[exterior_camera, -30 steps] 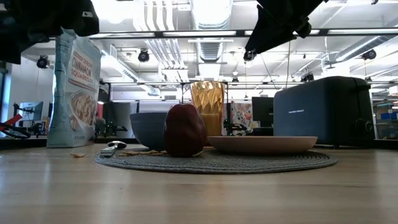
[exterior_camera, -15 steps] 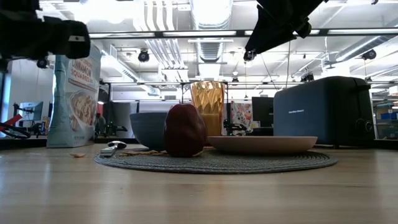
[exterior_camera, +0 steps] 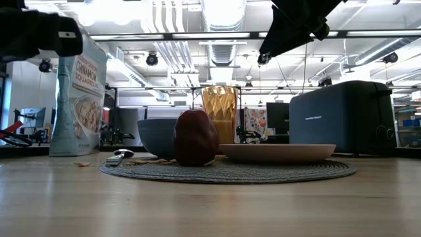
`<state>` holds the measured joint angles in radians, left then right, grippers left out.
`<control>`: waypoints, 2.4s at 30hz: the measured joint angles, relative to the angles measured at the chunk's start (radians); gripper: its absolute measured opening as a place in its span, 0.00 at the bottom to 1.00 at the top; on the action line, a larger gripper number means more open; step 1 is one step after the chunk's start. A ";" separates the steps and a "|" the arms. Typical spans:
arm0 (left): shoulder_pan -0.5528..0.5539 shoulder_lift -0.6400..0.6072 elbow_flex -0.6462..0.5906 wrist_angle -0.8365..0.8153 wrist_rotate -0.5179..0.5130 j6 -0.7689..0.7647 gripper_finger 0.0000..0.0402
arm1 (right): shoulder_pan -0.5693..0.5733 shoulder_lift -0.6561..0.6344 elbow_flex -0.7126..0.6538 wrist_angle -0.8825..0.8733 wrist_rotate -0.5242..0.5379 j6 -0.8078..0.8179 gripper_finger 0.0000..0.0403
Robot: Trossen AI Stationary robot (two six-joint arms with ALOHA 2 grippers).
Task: Arrange a breakfast setting
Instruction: Return to Home Position
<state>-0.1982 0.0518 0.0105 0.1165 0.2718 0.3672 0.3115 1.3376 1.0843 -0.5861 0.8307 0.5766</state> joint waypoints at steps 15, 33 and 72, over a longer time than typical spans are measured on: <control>0.000 -0.052 0.000 0.023 0.000 0.000 0.23 | 0.000 0.000 0.000 0.000 0.000 0.000 0.53; 0.000 -0.052 0.003 0.024 0.000 0.000 0.23 | -0.156 -0.390 -0.447 0.286 -0.079 0.000 0.53; 0.000 -0.043 0.004 0.024 0.000 0.000 0.23 | -0.174 -1.021 -0.974 0.268 -0.071 -0.801 0.53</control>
<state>-0.1982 0.0089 0.0143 0.1402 0.2718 0.3676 0.1375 0.3168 0.1101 -0.3180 0.7600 -0.2246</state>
